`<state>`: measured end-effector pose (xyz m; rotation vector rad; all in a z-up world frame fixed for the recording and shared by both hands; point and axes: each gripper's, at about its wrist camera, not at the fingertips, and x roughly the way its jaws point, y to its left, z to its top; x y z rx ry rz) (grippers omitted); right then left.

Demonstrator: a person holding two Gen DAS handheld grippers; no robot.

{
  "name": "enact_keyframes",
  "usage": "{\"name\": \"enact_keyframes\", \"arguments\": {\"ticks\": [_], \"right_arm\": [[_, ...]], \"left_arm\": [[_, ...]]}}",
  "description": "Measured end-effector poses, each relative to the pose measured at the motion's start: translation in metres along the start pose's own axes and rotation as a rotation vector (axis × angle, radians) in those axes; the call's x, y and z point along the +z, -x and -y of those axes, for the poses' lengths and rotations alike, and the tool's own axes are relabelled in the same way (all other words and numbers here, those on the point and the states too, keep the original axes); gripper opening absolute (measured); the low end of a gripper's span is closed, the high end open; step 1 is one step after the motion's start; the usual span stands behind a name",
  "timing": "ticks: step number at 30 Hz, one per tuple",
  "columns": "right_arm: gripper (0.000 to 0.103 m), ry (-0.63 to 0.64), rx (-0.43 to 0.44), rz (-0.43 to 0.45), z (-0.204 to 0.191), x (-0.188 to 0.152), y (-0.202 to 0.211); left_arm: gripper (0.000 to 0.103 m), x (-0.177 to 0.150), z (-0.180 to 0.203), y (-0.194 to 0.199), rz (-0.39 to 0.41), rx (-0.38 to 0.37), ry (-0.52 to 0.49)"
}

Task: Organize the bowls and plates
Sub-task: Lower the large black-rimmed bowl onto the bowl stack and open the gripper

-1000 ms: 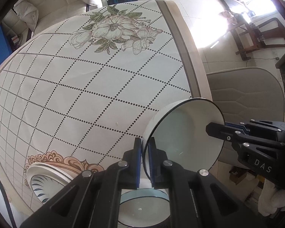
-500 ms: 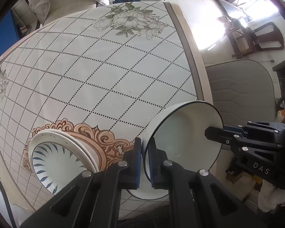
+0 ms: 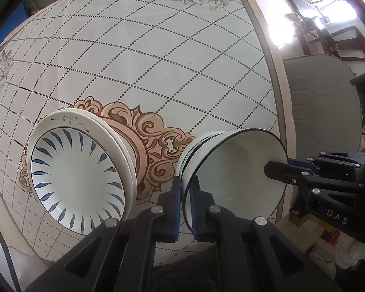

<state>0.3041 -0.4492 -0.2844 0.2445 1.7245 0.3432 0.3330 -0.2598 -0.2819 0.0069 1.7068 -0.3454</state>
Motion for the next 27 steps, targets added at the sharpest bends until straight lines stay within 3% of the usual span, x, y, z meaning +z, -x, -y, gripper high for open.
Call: {"name": "enact_keyframes", "arguments": {"ticks": [15,19,27], "right_arm": [[0.009,-0.032,-0.058,-0.004,0.001,0.006,-0.011],[0.010,-0.037,-0.111,0.010,-0.006,0.006,-0.013],[0.012,-0.011,-0.203,0.055,-0.023,-0.009,0.001]], "left_arm": [[0.005,-0.008,0.010,-0.014,-0.002,0.033,0.007],[0.006,-0.013,0.008,-0.017,-0.006,0.037,0.033],[0.007,-0.026,0.021,-0.007,0.042,0.121,0.036]]}}
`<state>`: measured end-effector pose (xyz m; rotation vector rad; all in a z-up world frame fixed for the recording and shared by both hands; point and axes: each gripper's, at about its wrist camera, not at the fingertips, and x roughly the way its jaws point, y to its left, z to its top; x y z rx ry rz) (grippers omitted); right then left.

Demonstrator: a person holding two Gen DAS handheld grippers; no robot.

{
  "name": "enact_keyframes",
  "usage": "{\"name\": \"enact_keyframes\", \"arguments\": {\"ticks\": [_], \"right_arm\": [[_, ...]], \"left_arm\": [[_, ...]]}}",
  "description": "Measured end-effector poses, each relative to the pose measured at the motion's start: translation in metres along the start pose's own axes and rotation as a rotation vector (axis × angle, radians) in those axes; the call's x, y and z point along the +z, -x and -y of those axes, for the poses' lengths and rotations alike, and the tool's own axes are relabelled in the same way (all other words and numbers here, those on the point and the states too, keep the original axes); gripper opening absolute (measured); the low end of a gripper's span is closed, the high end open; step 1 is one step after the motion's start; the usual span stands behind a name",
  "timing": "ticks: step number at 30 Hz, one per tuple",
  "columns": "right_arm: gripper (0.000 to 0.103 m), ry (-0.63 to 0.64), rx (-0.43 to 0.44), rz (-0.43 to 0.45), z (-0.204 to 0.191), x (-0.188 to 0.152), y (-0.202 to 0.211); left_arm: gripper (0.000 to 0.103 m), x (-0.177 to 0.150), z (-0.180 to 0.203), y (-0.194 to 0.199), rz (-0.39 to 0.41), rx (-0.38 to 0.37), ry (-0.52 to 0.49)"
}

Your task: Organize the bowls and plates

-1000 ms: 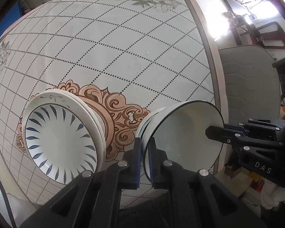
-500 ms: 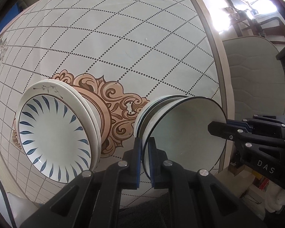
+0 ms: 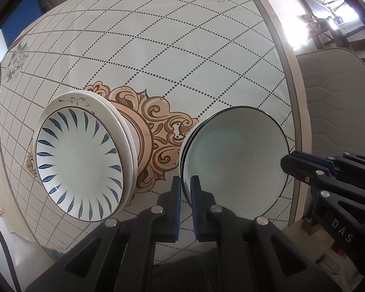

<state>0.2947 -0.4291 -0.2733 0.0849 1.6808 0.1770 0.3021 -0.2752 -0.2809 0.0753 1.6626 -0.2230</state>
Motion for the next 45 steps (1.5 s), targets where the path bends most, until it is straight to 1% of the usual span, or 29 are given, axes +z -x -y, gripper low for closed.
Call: {"name": "enact_keyframes", "arguments": {"ticks": [1,2,3,4,5,6,7,8,10,12,15,18,22,24,31,34,38,42,44,45], "right_arm": [[0.018,-0.002,-0.018,0.013,-0.002,-0.004,0.005],[0.031,-0.005,-0.036,0.028,-0.002,-0.009,0.010],[0.040,-0.007,-0.052,0.045,-0.001,-0.014,0.016],[0.059,-0.011,-0.072,0.063,-0.001,-0.020,0.021],[0.078,-0.015,-0.086,0.082,0.001,-0.025,0.027],[0.085,-0.023,-0.096,0.102,0.003,-0.030,0.032],[0.093,-0.033,-0.115,0.118,0.005,-0.035,0.036],[0.093,-0.046,-0.131,0.133,0.007,-0.041,0.040],[0.093,-0.072,-0.145,0.157,0.012,-0.052,0.047],[0.093,-0.092,-0.164,0.176,0.016,-0.062,0.056],[0.093,-0.113,-0.165,0.206,0.018,-0.076,0.068],[0.094,-0.117,-0.173,0.228,0.014,-0.088,0.077],[0.094,-0.116,-0.181,0.251,0.006,-0.103,0.085],[0.094,-0.108,-0.188,0.258,0.001,-0.109,0.088],[0.094,-0.112,-0.182,0.265,0.000,-0.119,0.095],[0.094,-0.116,-0.154,0.267,0.002,-0.119,0.099],[0.094,-0.135,-0.095,0.279,0.011,-0.115,0.099],[0.094,-0.172,0.063,0.321,0.035,-0.103,0.085],[0.094,-0.199,0.123,0.335,0.049,-0.093,0.072],[0.094,-0.206,0.145,0.336,0.055,-0.088,0.064]], "left_arm": [[0.007,-0.004,0.002,0.004,0.015,0.007,0.001],[0.008,-0.008,0.003,0.008,0.029,0.018,-0.002],[0.008,-0.012,0.005,0.013,0.041,0.034,-0.009],[0.009,-0.016,0.007,0.017,0.053,0.042,-0.014],[0.014,-0.020,0.007,0.022,0.066,0.043,-0.013],[0.020,-0.024,0.007,0.027,0.076,0.043,-0.008],[0.023,-0.027,0.006,0.032,0.087,0.040,0.001],[0.028,-0.031,0.005,0.037,0.099,0.037,0.014],[0.035,-0.038,0.004,0.047,0.120,0.041,0.029],[0.051,-0.045,0.004,0.057,0.144,0.037,0.038],[0.066,-0.055,0.002,0.066,0.165,0.024,0.064],[0.068,-0.065,0.003,0.071,0.176,0.017,0.084],[0.068,-0.078,0.008,0.075,0.183,0.007,0.084],[0.068,-0.082,0.013,0.078,0.195,0.019,0.075],[0.068,-0.090,0.017,0.086,0.226,0.025,0.069],[0.068,-0.090,0.018,0.086,0.232,0.022,0.071],[0.068,-0.087,0.018,0.085,0.232,0.020,0.071],[0.068,-0.067,0.010,0.076,0.232,-0.008,0.078],[0.068,-0.051,0.001,0.067,0.223,-0.054,0.089],[0.068,-0.043,-0.004,0.060,0.202,-0.071,0.096]]}}
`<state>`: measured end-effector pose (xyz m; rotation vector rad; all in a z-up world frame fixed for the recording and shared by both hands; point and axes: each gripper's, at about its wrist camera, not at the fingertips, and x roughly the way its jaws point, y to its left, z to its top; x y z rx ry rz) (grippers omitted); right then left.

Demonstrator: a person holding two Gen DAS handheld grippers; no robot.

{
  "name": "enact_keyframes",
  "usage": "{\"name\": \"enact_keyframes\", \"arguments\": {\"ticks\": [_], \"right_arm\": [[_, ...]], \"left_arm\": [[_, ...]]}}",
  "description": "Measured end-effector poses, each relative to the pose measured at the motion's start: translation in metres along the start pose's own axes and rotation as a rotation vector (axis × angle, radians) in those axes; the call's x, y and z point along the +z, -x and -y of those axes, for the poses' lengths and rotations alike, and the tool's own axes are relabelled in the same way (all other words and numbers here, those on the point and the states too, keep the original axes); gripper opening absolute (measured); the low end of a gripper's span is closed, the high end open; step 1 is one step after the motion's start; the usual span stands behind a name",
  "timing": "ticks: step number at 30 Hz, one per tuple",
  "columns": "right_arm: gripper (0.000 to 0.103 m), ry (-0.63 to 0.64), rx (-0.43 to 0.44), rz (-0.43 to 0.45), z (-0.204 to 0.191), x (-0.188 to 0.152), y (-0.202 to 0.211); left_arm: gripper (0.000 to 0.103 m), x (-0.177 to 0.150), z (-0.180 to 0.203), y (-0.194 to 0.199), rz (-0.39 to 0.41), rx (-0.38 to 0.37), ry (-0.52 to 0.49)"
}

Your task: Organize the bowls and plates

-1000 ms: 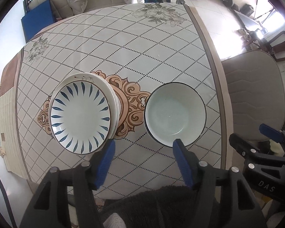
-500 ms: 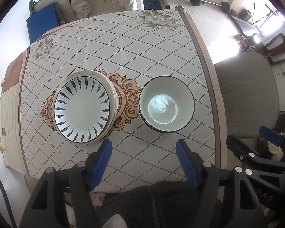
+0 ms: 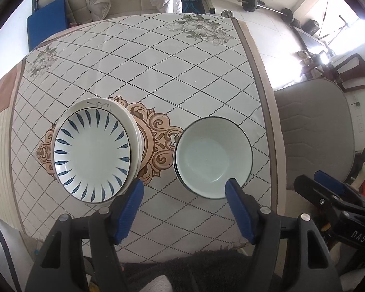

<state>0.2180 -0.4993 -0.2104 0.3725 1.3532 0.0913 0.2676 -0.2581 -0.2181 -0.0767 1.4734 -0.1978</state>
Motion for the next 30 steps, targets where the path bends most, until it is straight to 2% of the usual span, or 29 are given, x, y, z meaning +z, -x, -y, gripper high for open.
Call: {"name": "enact_keyframes", "arguments": {"ticks": [2,5,11,15,24,30], "right_arm": [[0.094,-0.019,0.038,-0.032,0.011,0.008,-0.022],[0.094,-0.060,0.096,-0.091,0.023,0.015,-0.054],[0.094,-0.152,0.216,-0.205,0.032,0.020,-0.116],[0.094,-0.188,0.264,-0.253,0.032,0.019,-0.147],[0.094,-0.243,0.337,-0.325,0.023,0.014,-0.199],[0.093,-0.236,0.387,-0.346,0.009,0.015,-0.223]], "left_arm": [[0.068,0.016,-0.011,-0.016,-0.050,-0.066,0.028],[0.066,0.037,-0.023,-0.037,-0.098,-0.101,0.034],[0.066,0.070,-0.015,-0.089,-0.244,-0.157,-0.092],[0.066,0.083,-0.010,-0.118,-0.324,-0.192,-0.121],[0.066,0.090,0.002,-0.165,-0.465,-0.239,-0.180],[0.068,0.085,0.001,-0.174,-0.493,-0.302,-0.165]]}}
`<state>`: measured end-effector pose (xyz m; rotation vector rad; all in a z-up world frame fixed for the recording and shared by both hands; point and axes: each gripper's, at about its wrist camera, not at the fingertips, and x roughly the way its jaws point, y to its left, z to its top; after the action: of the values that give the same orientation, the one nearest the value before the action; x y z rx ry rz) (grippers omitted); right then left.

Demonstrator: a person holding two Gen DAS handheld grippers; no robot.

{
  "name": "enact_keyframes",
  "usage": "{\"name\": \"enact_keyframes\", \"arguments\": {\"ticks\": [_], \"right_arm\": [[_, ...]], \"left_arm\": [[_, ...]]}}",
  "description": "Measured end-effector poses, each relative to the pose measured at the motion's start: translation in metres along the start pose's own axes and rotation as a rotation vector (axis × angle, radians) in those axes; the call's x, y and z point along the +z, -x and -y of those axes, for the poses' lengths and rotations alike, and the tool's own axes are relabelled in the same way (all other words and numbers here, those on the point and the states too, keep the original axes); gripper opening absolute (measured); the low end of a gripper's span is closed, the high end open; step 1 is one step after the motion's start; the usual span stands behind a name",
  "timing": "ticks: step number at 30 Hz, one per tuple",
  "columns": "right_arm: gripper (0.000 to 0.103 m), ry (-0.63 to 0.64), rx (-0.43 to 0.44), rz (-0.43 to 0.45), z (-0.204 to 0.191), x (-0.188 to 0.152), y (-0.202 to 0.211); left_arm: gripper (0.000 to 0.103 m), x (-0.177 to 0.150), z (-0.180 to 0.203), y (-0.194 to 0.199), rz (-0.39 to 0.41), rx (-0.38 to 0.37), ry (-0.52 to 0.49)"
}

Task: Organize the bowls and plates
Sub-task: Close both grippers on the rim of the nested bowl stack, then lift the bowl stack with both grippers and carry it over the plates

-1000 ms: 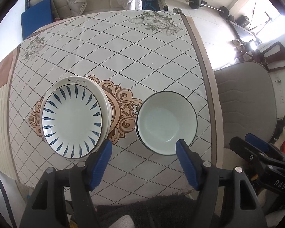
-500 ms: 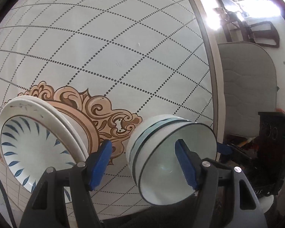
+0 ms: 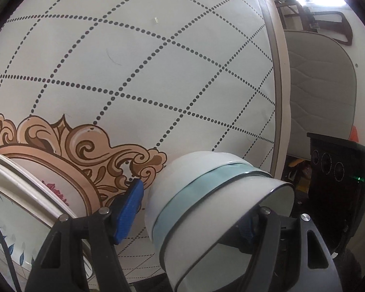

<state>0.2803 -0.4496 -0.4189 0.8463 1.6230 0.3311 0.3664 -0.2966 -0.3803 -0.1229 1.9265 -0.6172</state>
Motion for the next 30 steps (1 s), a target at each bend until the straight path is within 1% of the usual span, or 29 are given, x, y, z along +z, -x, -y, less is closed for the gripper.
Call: {"name": "enact_keyframes", "arguments": {"ticks": [1,3,4,5,7,12,17,19,20,26,30], "right_arm": [[0.091,0.002,0.008,-0.003,-0.001,0.001,-0.004],[0.083,0.010,0.024,-0.002,-0.003,0.004,-0.010],[0.076,0.020,0.024,-0.006,-0.005,0.005,-0.012],[0.072,0.028,0.015,-0.007,-0.006,0.007,-0.015],[0.070,0.038,0.016,-0.013,-0.005,0.008,-0.017],[0.070,0.057,0.027,-0.008,-0.008,0.009,-0.021],[0.069,0.053,0.031,-0.012,-0.010,0.010,-0.021],[0.069,0.064,0.026,-0.016,-0.006,0.007,-0.010],[0.069,0.065,0.026,-0.020,-0.002,0.004,-0.003],[0.069,0.066,0.029,-0.027,-0.006,0.006,-0.003],[0.070,0.037,0.057,-0.043,-0.004,0.007,-0.004]], "left_arm": [[0.068,0.000,0.000,-0.001,0.000,-0.009,0.003],[0.068,-0.001,-0.003,-0.003,0.002,-0.034,0.018],[0.068,-0.001,-0.005,-0.004,0.005,-0.045,0.025],[0.067,-0.001,-0.005,-0.003,0.012,-0.050,0.026],[0.066,-0.002,-0.005,-0.003,0.026,-0.046,0.025],[0.063,-0.009,-0.007,0.002,0.051,-0.022,0.007],[0.062,-0.012,-0.006,0.006,0.066,-0.003,0.013],[0.062,-0.013,-0.006,0.007,0.071,0.003,0.007],[0.062,-0.013,-0.006,0.008,0.072,0.005,0.005],[0.062,-0.013,-0.002,0.007,0.074,0.020,0.005],[0.062,-0.012,0.000,0.006,0.072,0.035,0.004]]}}
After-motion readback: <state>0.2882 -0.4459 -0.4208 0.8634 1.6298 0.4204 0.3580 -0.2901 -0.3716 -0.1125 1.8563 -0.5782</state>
